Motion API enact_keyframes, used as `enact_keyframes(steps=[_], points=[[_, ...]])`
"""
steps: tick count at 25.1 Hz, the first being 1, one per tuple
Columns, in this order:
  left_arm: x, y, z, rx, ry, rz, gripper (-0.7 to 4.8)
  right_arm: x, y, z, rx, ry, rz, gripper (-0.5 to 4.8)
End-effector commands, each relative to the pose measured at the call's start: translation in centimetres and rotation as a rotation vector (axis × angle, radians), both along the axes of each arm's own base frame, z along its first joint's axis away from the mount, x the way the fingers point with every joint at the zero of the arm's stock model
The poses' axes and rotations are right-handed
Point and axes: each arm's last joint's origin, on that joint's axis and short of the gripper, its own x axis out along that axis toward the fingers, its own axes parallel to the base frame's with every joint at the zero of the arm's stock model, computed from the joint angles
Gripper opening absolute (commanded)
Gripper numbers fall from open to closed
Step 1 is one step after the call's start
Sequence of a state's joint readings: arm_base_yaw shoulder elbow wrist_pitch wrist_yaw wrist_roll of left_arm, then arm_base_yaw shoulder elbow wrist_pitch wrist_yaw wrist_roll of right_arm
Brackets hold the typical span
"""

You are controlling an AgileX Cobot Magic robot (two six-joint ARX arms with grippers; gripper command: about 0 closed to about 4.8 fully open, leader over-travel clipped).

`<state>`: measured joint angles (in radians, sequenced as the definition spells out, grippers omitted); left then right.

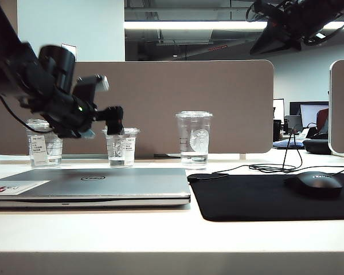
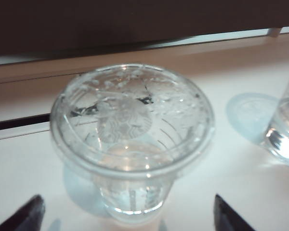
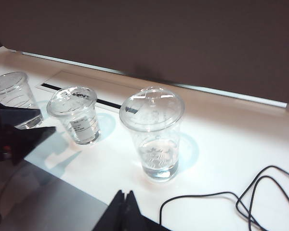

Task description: Pick up the coffee cup on the middle and place it on the right side of the laptop.

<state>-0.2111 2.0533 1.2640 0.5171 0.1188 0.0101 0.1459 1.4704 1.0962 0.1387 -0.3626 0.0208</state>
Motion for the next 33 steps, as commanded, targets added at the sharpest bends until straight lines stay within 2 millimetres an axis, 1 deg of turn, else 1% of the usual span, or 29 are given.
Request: enact_keyframes(steps=[1,2,6,9,13,22,27,28,29,31,32,33], points=[[1.7,-0.4,-0.7,0.002,-0.013,-0.003,4.79,0.1,0.0,0.7,-0.021,-0.051,0.002,-0.05],[2.3,-0.6,-1.1,0.001,-0.015,-0.004,4.79,0.0,0.0,0.7,-0.022,-0.051,0.002,-0.05],[3.6,-0.9,-1.5,-0.008,-0.019,-0.021,4.79,0.1,0.0,0.6,-0.025,-0.05,0.002,-0.05],[5.0,-1.2,-2.0,-0.005,0.001,-0.023,4.79,0.0,0.0,0.5,-0.047,-0.041,0.007,-0.05],[6.0,-1.4,-2.4,-0.008,-0.009,-0.025,4.79,0.0,0.0,0.2,-0.07,-0.021,0.012,-0.06],[6.6,-1.5,-3.4,-0.014,-0.039,-0.025,4.79,-0.1,-0.1,-0.2,-0.098,0.002,0.016,-0.05],[6.6,-1.6,-3.3,-0.02,-0.048,-0.044,4.73,0.0,0.0,-0.3,-0.099,0.008,0.016,-0.05],[6.6,-1.6,-3.3,-0.02,-0.049,-0.043,4.4,0.0,0.0,-0.3,-0.099,0.008,0.016,-0.05],[6.6,-1.6,-3.3,-0.02,-0.049,-0.043,4.3,0.0,0.0,-0.3,-0.099,0.008,0.016,-0.06],[6.6,-1.6,-3.3,-0.02,-0.049,-0.043,4.25,0.0,0.0,-0.3,-0.099,0.008,0.016,-0.06],[6.6,-1.6,-3.3,-0.02,-0.049,-0.043,3.25,0.0,0.0,-0.3,-0.099,0.008,0.016,-0.06],[6.6,-1.6,-3.3,-0.02,-0.049,-0.043,2.5,0.0,0.0,-0.3,-0.099,0.007,0.016,-0.06]])
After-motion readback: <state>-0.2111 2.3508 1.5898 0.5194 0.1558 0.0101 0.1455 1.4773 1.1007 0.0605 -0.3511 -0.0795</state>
